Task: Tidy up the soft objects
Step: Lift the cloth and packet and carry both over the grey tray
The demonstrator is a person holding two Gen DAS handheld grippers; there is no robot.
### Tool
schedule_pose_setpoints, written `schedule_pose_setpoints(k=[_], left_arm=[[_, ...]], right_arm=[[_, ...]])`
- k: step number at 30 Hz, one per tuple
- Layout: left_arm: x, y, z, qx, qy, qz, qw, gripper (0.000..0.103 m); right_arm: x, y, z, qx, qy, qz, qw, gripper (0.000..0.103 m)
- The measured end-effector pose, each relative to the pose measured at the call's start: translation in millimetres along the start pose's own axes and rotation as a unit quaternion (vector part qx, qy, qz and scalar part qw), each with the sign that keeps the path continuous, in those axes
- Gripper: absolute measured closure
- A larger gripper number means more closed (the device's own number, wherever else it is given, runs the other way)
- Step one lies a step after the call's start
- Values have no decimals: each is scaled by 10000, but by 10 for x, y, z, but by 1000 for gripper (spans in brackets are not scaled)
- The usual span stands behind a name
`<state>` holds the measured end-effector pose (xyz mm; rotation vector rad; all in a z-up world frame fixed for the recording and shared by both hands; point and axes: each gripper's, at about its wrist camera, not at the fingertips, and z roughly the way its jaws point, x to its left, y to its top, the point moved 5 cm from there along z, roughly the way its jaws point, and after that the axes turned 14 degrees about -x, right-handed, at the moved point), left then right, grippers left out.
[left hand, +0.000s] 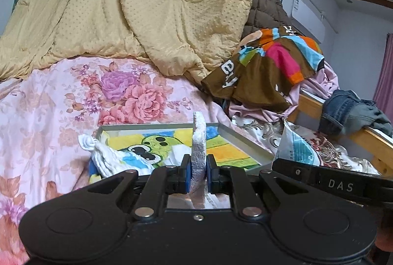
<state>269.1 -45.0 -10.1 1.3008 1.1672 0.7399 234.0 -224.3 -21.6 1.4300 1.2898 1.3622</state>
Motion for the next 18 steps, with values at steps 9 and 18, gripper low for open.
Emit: schedule_pose_setpoints(k=[9, 18], left_arm=[[334, -20, 417, -7, 119, -235, 9997, 90], [619, -133, 585, 92, 227, -456, 9987, 90]], right_arm=[[120, 73, 523, -153, 99, -250, 9995, 56], [207, -54, 1007, 30, 119, -221, 9997, 56]])
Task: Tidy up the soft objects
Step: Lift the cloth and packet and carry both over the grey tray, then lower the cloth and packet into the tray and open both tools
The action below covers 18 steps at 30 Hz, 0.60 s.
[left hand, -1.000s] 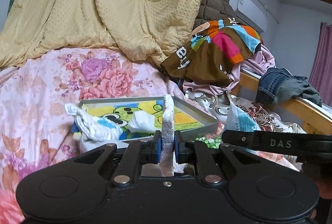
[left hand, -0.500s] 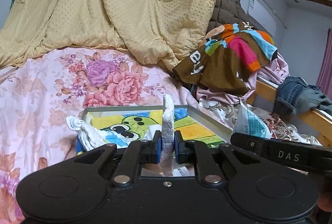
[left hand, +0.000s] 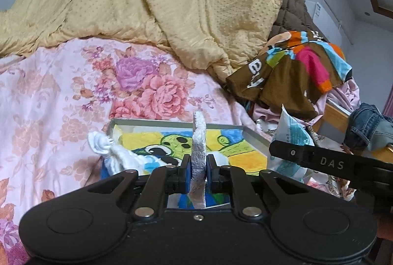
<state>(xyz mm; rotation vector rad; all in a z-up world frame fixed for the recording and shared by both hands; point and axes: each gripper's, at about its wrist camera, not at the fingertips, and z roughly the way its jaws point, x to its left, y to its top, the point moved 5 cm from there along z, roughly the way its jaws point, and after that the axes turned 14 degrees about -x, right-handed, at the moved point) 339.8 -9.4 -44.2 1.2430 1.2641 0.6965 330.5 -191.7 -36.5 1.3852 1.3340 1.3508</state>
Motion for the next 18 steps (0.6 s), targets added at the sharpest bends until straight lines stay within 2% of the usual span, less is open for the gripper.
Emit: schedule_pose_setpoints(k=[12, 18], left_arm=[[237, -63, 75, 114, 148, -381, 9991, 89], [300, -108, 98, 137, 275, -355, 9989, 86]], right_arm=[[57, -236, 283, 359, -60, -118, 9993, 56], [72, -294, 324, 420, -60, -150, 9990, 56]])
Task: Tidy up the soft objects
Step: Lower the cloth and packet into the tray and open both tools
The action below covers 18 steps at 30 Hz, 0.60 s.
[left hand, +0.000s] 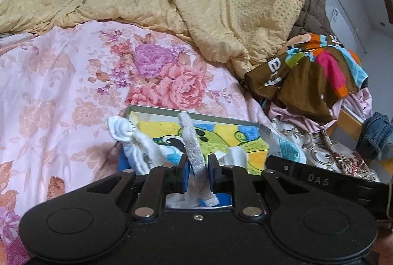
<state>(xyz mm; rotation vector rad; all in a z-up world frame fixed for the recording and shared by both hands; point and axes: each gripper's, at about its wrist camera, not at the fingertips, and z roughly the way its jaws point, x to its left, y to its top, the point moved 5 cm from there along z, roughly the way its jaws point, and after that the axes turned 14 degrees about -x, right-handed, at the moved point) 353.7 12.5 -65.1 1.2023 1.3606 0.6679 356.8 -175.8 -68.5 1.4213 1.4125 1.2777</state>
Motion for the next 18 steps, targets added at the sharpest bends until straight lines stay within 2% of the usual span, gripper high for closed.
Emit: schedule_pose_setpoints(k=[18], left_arm=[[104, -39, 46, 45, 168, -22, 9998, 83]], right_arm=[[109, -93, 201, 204, 188, -53, 9996, 53]])
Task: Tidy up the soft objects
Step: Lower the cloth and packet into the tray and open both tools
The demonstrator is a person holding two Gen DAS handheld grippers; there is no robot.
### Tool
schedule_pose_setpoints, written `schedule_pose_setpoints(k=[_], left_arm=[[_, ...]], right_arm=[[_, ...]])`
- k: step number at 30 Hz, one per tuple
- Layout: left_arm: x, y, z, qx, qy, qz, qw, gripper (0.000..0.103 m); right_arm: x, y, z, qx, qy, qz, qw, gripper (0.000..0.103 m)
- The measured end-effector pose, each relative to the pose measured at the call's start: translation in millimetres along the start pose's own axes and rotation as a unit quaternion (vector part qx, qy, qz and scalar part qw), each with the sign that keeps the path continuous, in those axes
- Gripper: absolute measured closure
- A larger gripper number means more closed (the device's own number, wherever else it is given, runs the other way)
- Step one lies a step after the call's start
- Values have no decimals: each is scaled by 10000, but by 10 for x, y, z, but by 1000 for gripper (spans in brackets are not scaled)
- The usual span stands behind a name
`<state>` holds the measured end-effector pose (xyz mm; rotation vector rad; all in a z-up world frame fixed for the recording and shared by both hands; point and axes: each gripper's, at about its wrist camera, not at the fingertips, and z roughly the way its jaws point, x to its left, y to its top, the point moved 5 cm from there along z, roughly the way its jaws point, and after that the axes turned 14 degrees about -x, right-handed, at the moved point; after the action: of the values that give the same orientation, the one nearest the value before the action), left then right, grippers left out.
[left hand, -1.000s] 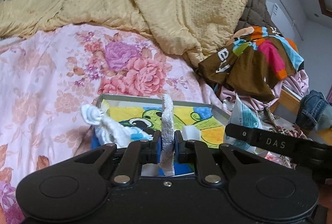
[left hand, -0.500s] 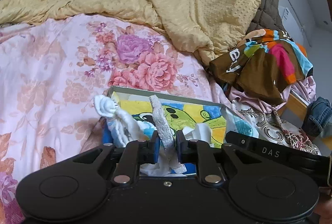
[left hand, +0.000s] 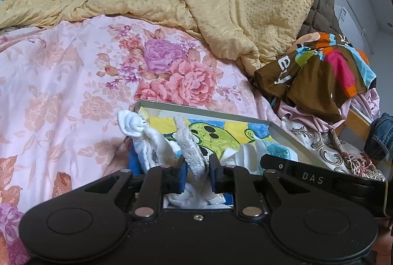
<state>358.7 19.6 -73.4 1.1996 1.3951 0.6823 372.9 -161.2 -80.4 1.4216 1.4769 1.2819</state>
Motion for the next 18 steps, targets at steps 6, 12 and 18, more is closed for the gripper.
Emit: schedule_pose_setpoints(k=[6, 12, 18], left_arm=[[16, 2, -7, -5, 140, 23, 9999, 76], [-11, -10, -11, -21, 198, 163, 9997, 67], [-31, -7, -30, -41, 223, 169, 9996, 57]], right_arm=[[15, -37, 4, 76, 15, -7, 10000, 52], [21, -56, -1, 111, 10, -37, 9999, 50], [1, -42, -27, 56, -36, -16, 10000, 42]])
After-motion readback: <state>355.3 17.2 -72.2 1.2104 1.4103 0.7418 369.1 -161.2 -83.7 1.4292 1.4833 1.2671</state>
